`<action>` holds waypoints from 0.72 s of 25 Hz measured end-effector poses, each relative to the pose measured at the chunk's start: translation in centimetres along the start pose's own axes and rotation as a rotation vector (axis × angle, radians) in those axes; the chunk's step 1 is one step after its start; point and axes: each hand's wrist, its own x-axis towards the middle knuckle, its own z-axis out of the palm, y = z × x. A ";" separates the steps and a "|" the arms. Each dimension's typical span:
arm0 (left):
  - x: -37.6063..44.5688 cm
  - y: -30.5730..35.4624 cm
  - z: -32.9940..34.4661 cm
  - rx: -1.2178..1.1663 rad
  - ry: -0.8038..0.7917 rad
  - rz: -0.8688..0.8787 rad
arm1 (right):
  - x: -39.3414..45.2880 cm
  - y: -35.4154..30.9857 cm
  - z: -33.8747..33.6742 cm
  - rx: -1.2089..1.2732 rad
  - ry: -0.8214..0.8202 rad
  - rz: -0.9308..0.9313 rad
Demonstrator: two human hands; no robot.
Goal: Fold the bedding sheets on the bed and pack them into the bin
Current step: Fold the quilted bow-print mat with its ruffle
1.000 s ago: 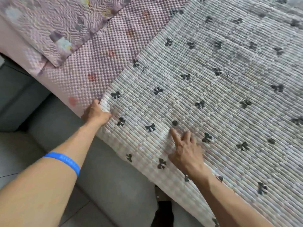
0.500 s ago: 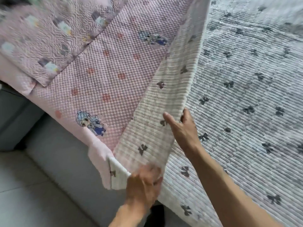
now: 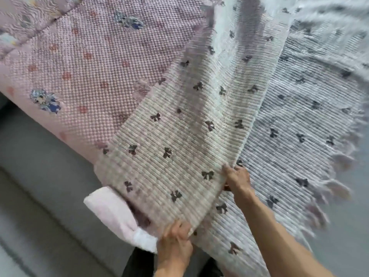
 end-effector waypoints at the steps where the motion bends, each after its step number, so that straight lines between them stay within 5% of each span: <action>1: -1.4 1.5 1.7 0.018 -0.070 -0.032 | -0.3 1.5 -2.4 0.004 -0.013 0.055; 11: -4.9 7.0 8.9 -0.127 -0.019 -0.237 | -0.8 3.1 -11.0 -0.082 -0.146 0.049; 18: -5.6 9.2 10.4 -0.091 0.011 -0.360 | 6.5 0.9 -14.0 -0.042 -0.061 -0.095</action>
